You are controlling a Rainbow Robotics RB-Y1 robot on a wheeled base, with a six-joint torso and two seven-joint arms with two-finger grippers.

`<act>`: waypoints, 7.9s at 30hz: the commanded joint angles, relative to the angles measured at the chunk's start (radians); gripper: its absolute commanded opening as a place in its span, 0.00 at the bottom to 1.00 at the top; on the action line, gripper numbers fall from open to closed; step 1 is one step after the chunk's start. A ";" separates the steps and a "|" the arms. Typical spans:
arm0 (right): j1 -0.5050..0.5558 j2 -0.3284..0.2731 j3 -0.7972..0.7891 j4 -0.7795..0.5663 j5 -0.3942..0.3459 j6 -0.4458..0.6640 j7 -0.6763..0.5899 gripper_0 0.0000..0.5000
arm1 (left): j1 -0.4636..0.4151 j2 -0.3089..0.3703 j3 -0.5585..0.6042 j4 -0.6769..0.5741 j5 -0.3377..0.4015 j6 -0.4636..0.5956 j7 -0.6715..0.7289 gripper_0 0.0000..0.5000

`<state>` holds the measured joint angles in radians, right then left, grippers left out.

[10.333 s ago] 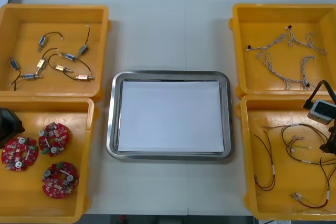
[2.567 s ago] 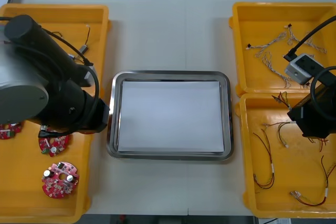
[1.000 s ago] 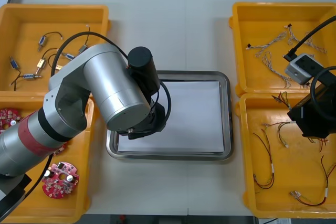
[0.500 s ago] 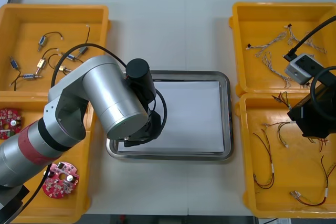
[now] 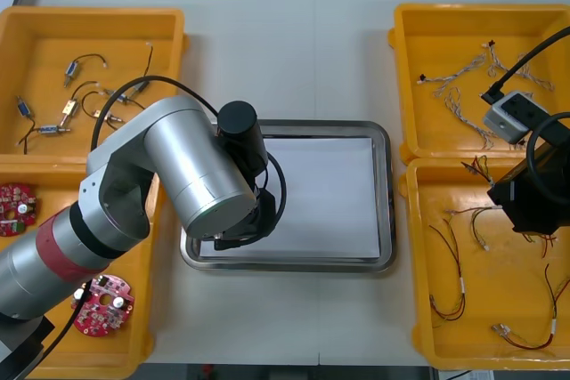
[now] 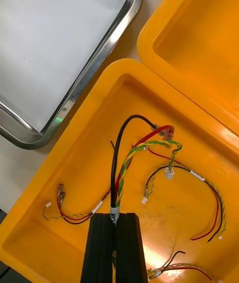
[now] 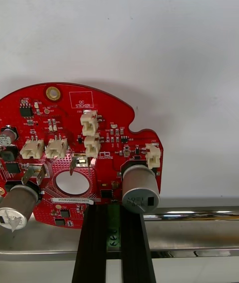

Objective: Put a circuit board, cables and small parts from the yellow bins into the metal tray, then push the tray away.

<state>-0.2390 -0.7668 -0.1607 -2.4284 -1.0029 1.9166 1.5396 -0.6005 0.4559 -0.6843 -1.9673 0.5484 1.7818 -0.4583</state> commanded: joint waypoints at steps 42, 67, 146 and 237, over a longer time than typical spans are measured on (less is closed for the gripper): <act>-0.020 -0.026 0.010 -0.028 0.006 0.003 -0.049 0.00 | 0.015 0.032 0.115 -0.091 0.111 -0.019 -0.134 0.94; -0.077 -0.115 0.199 -0.055 -0.005 0.003 -0.039 0.00 | 0.134 0.290 0.672 -0.234 0.331 0.138 -0.470 1.00; -0.631 0.190 1.195 0.517 0.264 -0.392 0.217 0.14 | -0.093 0.322 0.821 0.467 0.289 -0.091 -1.821 1.00; -0.263 -0.192 0.118 0.434 0.066 0.003 -0.135 1.00 | -0.016 0.382 0.784 0.719 0.133 -0.349 -2.247 1.00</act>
<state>-0.5097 -0.9171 0.0029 -2.0168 -0.9424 1.9154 1.4168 -0.5673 0.8064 0.1070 -1.2768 0.6958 1.4163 -2.7466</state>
